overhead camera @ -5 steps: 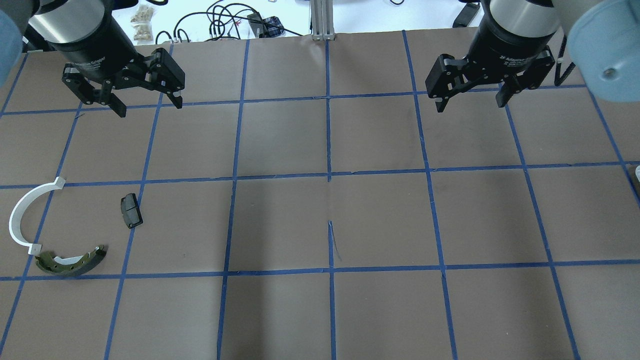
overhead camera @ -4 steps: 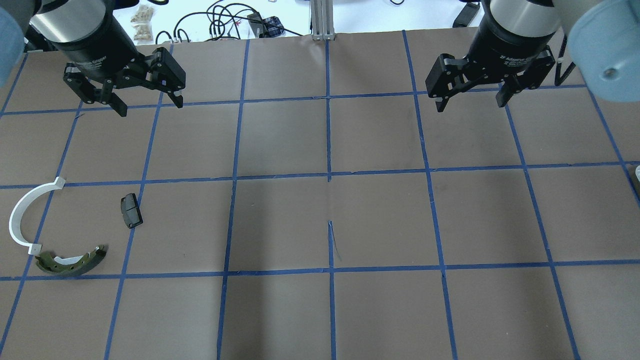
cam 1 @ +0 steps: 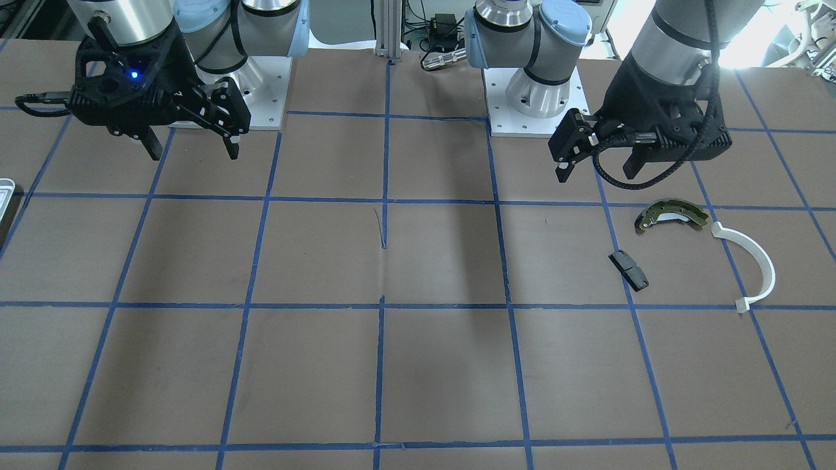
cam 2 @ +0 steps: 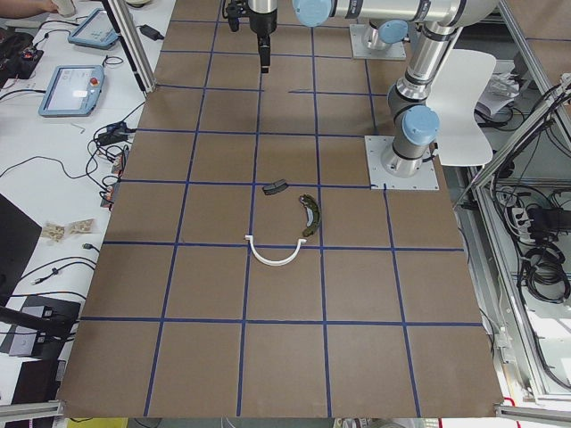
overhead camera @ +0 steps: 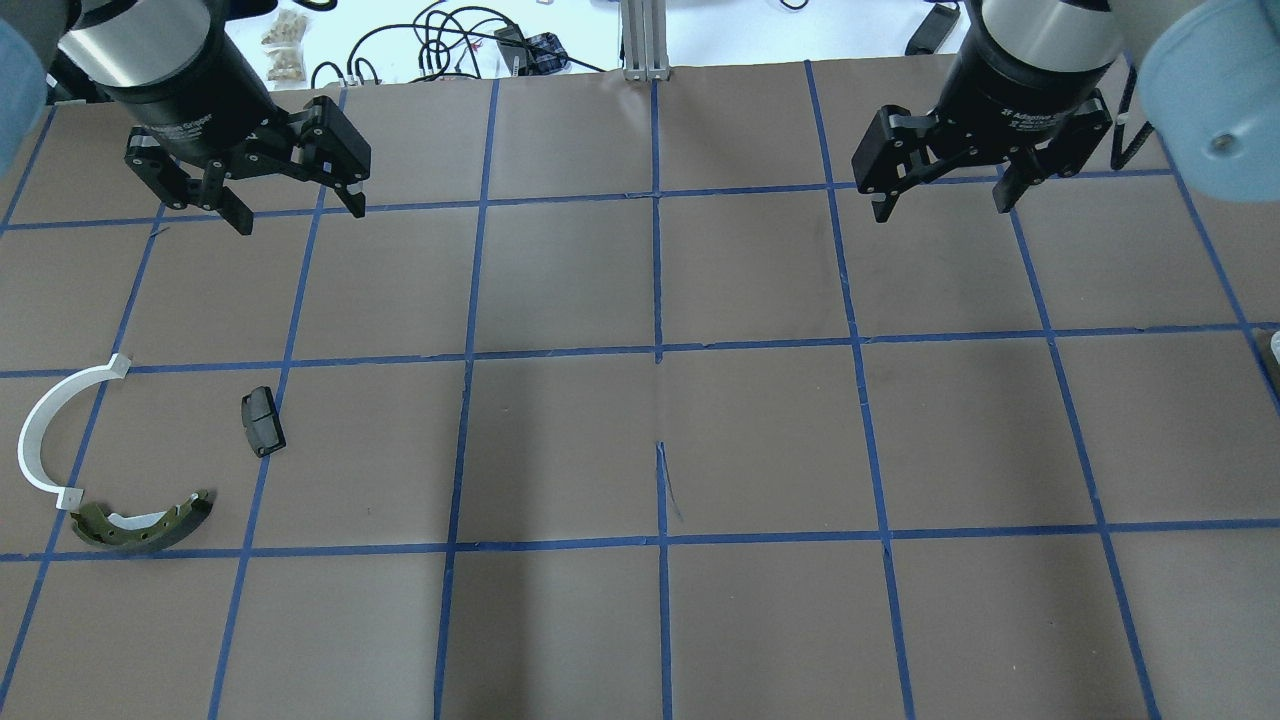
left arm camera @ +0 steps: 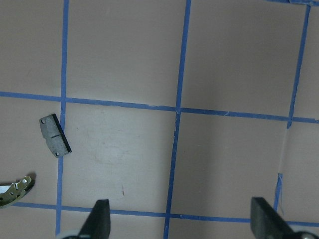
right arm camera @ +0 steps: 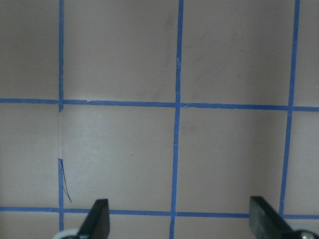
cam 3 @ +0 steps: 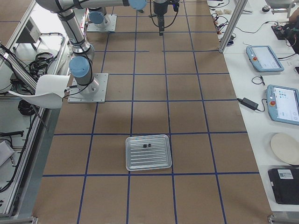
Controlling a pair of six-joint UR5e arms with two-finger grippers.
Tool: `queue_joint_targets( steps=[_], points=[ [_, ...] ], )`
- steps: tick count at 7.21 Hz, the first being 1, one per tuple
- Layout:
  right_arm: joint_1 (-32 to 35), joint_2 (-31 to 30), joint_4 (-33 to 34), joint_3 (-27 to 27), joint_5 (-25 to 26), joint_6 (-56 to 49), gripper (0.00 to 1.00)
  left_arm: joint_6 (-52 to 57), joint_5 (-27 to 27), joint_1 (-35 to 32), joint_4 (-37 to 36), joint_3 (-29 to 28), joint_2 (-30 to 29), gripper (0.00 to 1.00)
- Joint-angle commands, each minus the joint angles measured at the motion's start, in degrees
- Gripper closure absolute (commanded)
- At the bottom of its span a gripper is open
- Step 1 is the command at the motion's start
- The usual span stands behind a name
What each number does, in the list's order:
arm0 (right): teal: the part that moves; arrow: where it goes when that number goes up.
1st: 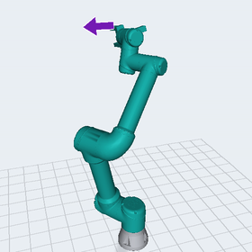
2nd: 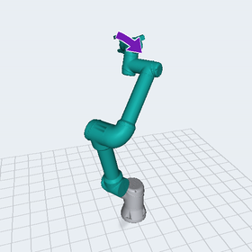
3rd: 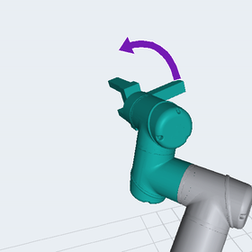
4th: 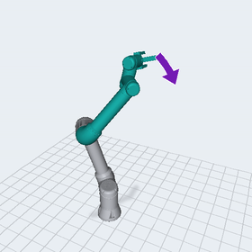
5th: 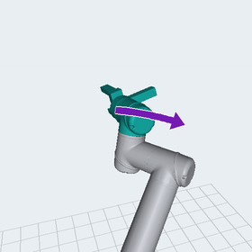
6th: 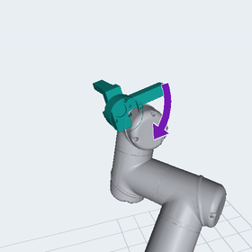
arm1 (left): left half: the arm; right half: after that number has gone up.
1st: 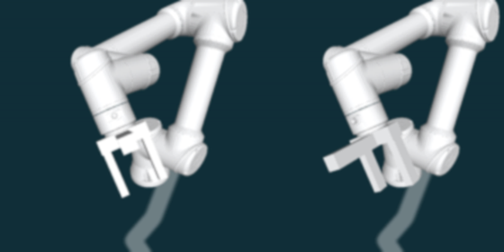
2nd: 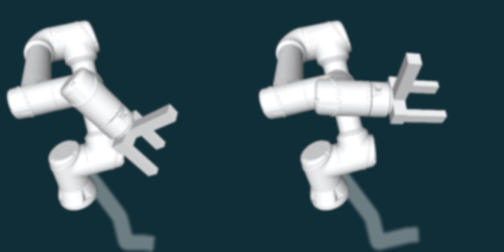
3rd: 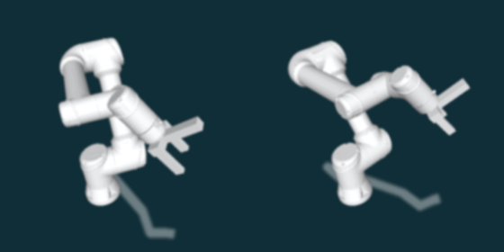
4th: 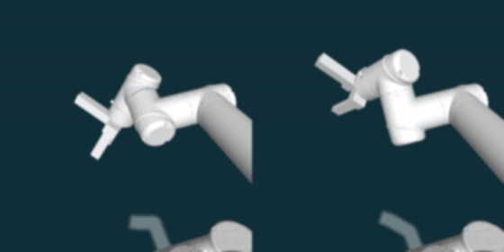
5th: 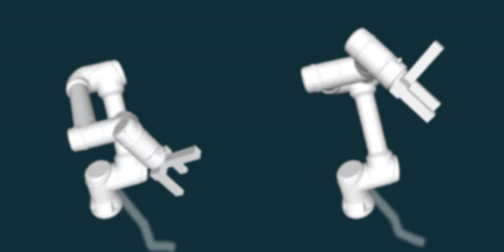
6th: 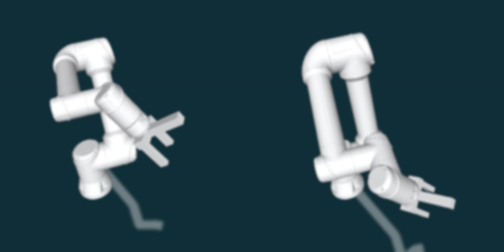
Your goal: Place bearing gear from tray to pile
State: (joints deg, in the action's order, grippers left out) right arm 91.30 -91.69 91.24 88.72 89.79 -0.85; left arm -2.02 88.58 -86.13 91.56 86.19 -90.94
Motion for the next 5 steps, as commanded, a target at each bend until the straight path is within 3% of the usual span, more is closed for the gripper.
queue_joint_targets(
  steps=[1,4,5],
  points=[
    [-3.1,-0.2,-0.3,-0.3,0.6,-2.1,0.00,0.0,0.0,0.0,0.0,-0.1,0.1,0.00],
    [-15.7,-3.5,-0.6,-0.2,2.4,-15.2,0.00,0.0,0.0,0.1,0.0,-0.3,-0.2,0.00],
    [-20.8,-4.3,-0.7,-0.2,6.4,-20.3,0.00,0.1,-0.1,0.1,-0.1,-0.3,-0.1,0.00]
  ],
)
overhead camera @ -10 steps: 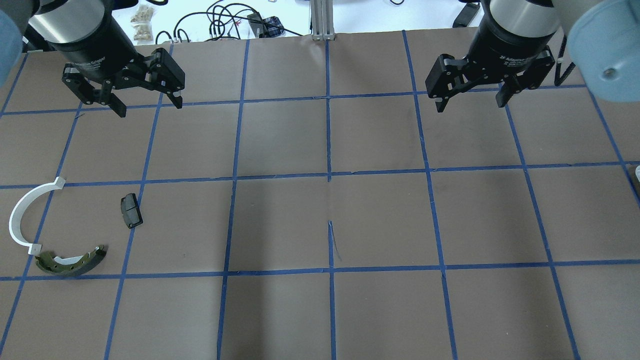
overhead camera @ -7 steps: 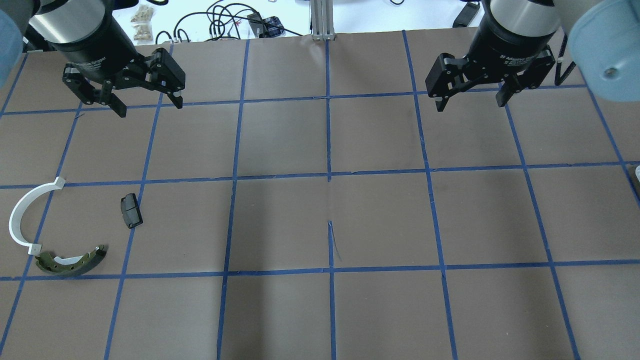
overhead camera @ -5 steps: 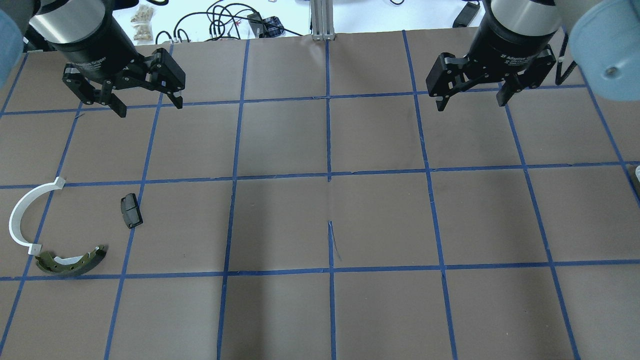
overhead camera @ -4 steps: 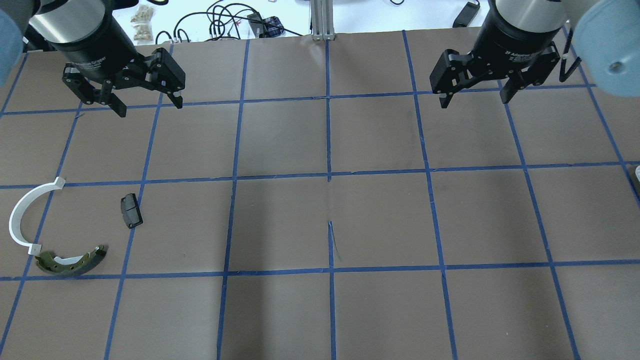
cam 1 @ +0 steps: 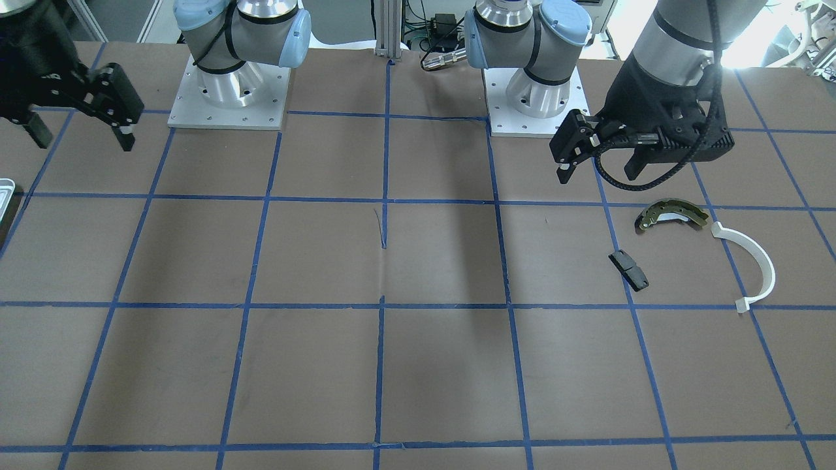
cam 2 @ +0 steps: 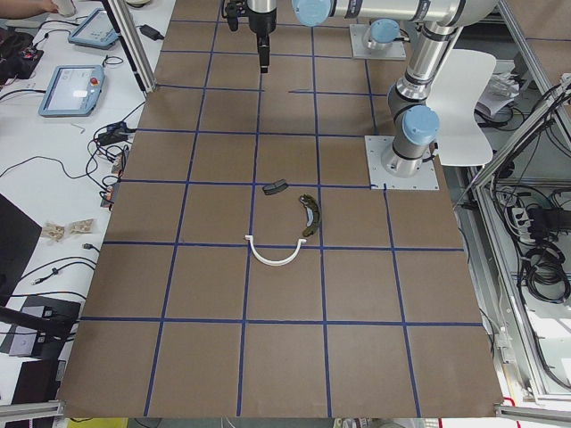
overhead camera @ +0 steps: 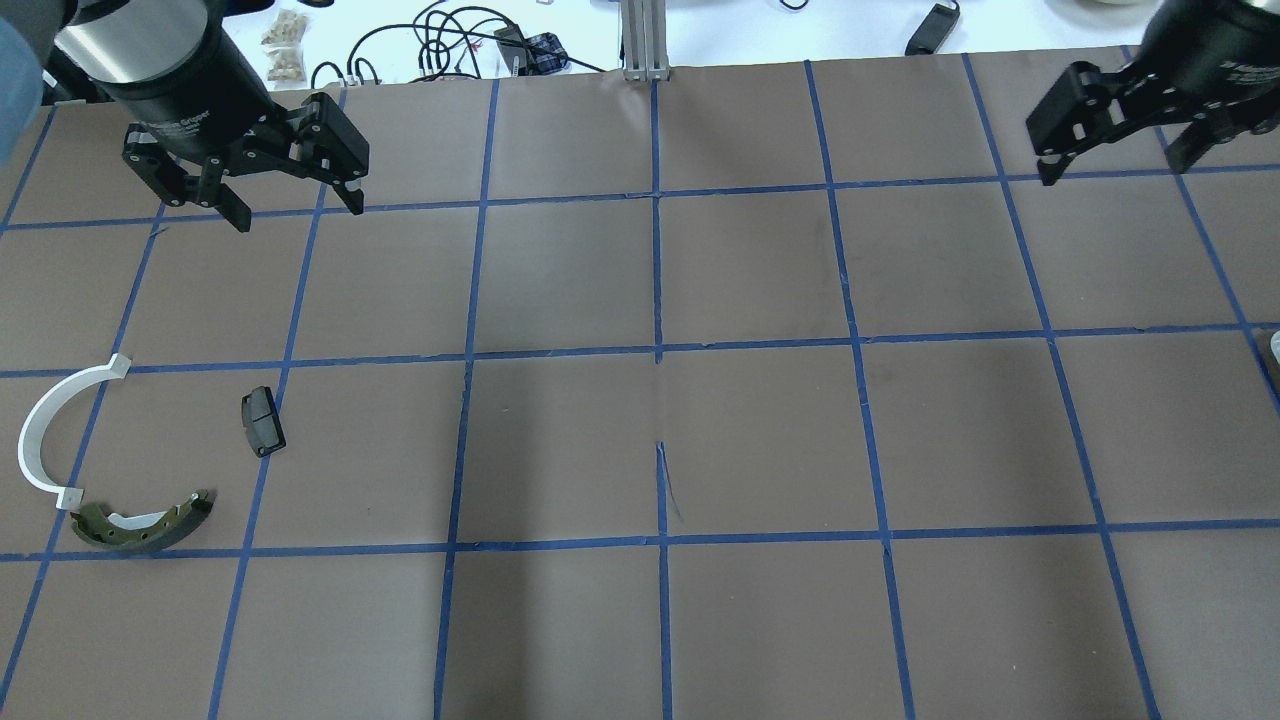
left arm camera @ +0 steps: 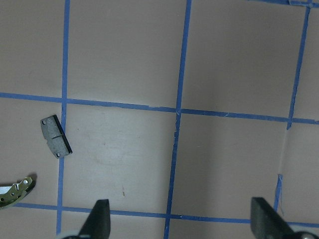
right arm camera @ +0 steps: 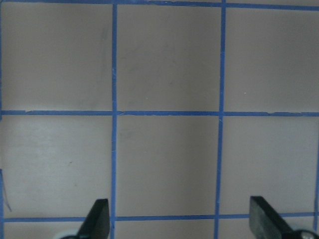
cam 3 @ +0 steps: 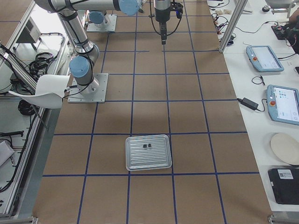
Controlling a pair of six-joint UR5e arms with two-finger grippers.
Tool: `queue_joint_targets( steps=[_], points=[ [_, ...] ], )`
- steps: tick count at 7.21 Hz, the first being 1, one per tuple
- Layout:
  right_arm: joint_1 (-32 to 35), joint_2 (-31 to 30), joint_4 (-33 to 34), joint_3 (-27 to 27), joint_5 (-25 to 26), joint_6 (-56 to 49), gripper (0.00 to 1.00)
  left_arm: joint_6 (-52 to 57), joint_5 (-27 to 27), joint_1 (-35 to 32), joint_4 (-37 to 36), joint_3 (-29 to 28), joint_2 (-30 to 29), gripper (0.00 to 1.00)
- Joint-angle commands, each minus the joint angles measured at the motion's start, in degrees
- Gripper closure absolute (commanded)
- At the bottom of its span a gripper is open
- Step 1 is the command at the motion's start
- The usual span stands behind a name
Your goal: Place bearing gear from tray to pile
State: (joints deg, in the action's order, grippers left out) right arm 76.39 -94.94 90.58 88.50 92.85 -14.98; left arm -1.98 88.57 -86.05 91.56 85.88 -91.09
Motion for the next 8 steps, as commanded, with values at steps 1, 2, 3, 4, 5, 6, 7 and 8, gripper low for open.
queue_joint_targets(
  steps=[1,2,3,4,5,6,7,8],
  points=[
    [-12.5,-1.0,-0.1,0.0,3.9,-12.8,0.00,0.0,-0.1,0.0,-0.1,0.0,0.0,0.00],
    [-19.1,-1.0,-0.1,0.0,3.0,-19.8,0.00,0.0,-0.1,0.0,-0.1,-0.3,-0.2,0.00],
    [-26.5,-0.4,0.3,0.1,-0.5,-25.8,0.00,0.0,-0.1,-0.1,-0.1,0.3,0.2,0.00],
    [-34.0,0.8,0.7,0.6,-2.8,-32.7,0.00,0.0,-0.1,0.0,-0.1,-0.3,-0.2,0.00],
    [-39.1,6.2,0.9,0.6,-2.8,-42.1,0.00,0.0,0.0,-0.1,-0.1,0.2,0.3,0.00],
    [-42.4,11.3,4.7,0.6,-2.3,-51.8,0.00,0.0,-0.1,-0.1,-0.1,0.0,-0.1,0.00],
    [-43.7,14.7,9.7,0.8,-2.0,-52.5,0.00,0.0,0.0,-0.1,-0.1,0.3,0.2,0.00],
    [-43.8,20.3,13.0,1.8,-2.3,-51.2,0.00,0.0,-0.1,0.0,-0.1,-0.2,-0.1,0.00]
  ],
)
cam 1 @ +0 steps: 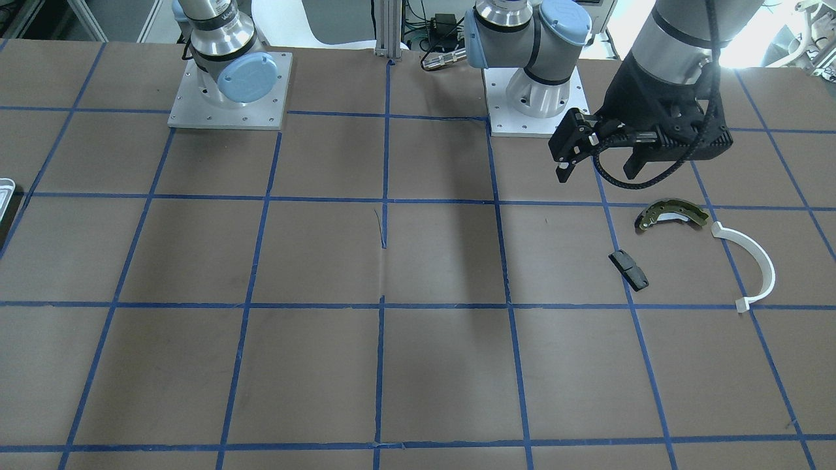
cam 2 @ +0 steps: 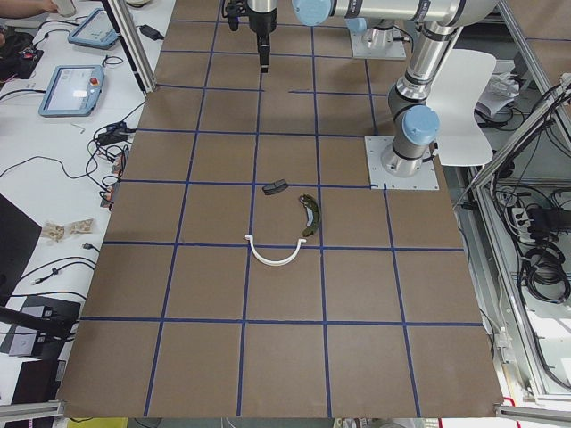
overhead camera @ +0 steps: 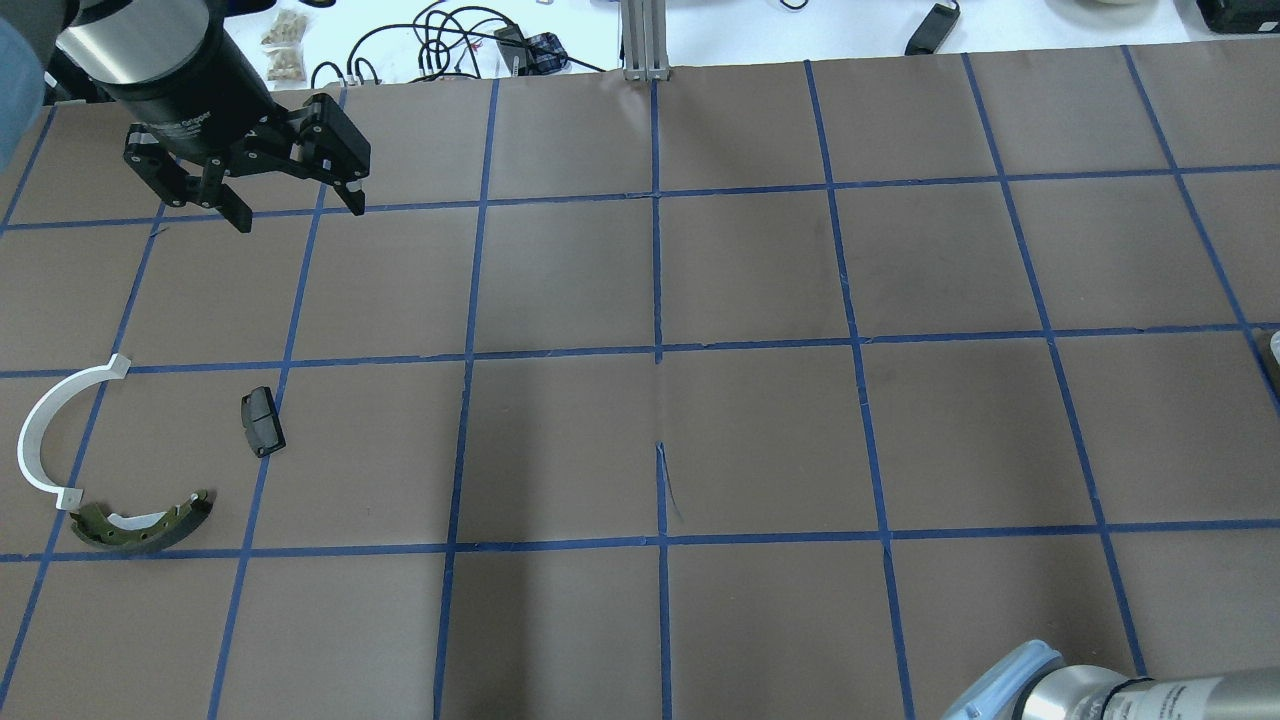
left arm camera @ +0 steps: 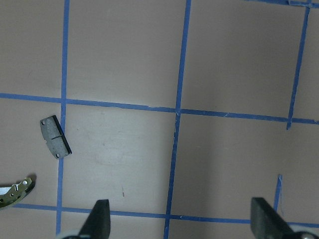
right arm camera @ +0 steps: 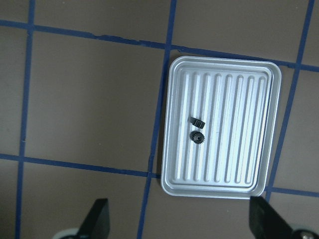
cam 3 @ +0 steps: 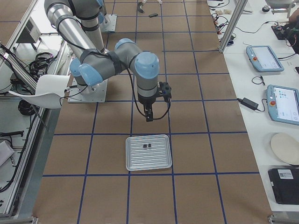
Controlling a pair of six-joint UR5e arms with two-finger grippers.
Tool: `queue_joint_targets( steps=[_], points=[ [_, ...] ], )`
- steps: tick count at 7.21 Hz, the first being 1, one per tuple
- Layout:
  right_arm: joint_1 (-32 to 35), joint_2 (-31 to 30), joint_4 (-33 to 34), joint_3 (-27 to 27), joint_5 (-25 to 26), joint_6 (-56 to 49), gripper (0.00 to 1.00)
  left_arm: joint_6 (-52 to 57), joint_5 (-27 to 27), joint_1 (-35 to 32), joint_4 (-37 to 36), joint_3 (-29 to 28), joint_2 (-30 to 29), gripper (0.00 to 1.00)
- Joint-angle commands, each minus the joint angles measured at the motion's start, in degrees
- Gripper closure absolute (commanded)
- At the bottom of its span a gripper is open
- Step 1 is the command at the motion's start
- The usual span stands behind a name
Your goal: Place bearing gear from tray to pile
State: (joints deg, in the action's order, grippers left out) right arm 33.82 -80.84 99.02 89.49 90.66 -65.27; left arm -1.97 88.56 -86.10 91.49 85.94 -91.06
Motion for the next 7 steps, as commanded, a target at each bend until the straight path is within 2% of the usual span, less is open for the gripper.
queue_joint_targets(
  steps=[1,2,4,5,7],
  points=[
    [-1.2,11.0,11.6,2.0,-0.3,0.2,0.00,0.0,-0.1,0.1,0.0,-0.1,-0.2,0.00],
    [-1.2,15.1,17.1,3.5,0.2,3.1,0.00,0.0,-0.1,0.0,0.0,0.2,0.0,0.00],
    [-1.2,19.9,20.9,5.2,0.7,9.9,0.01,0.0,-0.1,0.0,-0.1,0.4,0.1,0.00],
    [-1.2,20.7,23.8,7.0,2.5,12.9,0.03,0.0,-0.1,0.0,-0.2,0.1,-0.2,0.00],
    [-1.2,20.8,27.1,10.3,3.0,13.6,0.11,0.0,-0.1,0.0,-0.2,0.3,0.0,0.00]
  ],
)
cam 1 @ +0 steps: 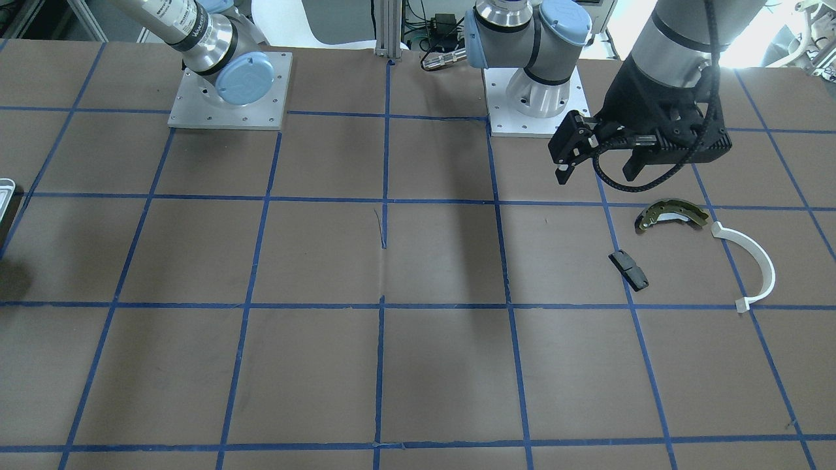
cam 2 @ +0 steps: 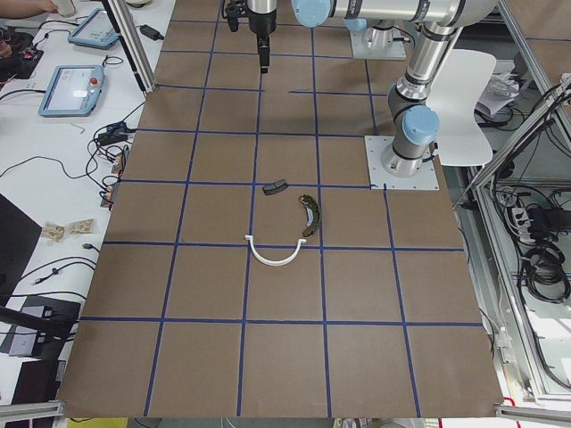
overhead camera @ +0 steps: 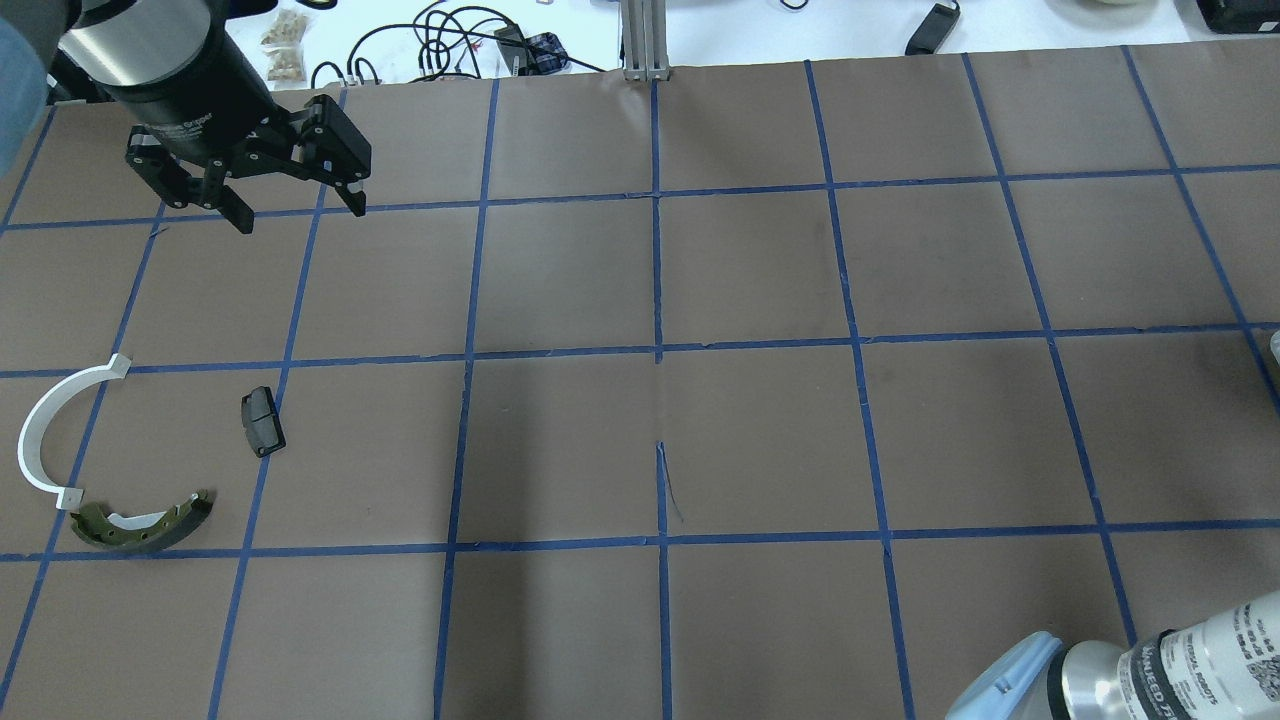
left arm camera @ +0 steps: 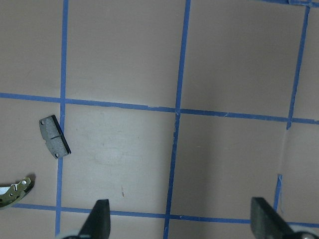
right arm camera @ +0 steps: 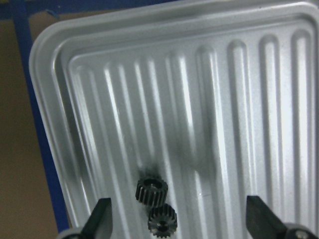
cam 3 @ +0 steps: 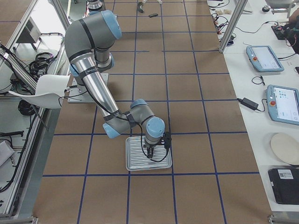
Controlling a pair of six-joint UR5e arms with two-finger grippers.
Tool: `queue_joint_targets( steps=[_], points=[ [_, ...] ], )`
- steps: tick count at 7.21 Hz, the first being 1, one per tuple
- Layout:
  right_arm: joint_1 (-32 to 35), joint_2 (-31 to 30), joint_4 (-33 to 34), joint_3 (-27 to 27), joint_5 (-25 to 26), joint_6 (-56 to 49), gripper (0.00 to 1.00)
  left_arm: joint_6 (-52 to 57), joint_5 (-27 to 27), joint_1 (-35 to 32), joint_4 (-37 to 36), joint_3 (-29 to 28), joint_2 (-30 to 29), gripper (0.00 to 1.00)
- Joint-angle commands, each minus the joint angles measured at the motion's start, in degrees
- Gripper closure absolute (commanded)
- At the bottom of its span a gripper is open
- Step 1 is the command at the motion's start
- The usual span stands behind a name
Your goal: Place bearing gear from tray to pile
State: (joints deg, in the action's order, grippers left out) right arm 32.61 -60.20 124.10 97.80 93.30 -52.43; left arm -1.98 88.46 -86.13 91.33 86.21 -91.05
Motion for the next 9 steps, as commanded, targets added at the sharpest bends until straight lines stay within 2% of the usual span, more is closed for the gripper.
queue_joint_targets(
  steps=[1,3,4,6,7,9],
  points=[
    [0.0,0.2,2.8,2.4,0.3,0.6,0.23,0.0,-0.1,0.0,0.0,0.1,0.0,0.00],
    [0.0,-0.1,2.9,2.0,0.4,0.4,0.78,0.0,-0.1,0.0,0.0,0.1,0.1,0.00],
    [0.0,-0.2,2.6,1.9,0.4,0.5,0.87,0.0,0.0,0.0,0.0,0.0,0.1,0.00],
    [0.3,-1.3,2.3,1.8,0.4,0.9,0.96,0.0,0.0,0.0,0.0,0.0,0.2,0.00],
    [1.0,-3.8,1.7,1.5,0.3,1.0,0.97,0.0,-0.1,0.0,0.0,0.1,0.2,0.00],
    [5.9,-11.6,-6.9,1.6,0.3,6.4,0.96,0.0,0.0,0.0,0.0,0.1,0.1,0.00]
  ],
)
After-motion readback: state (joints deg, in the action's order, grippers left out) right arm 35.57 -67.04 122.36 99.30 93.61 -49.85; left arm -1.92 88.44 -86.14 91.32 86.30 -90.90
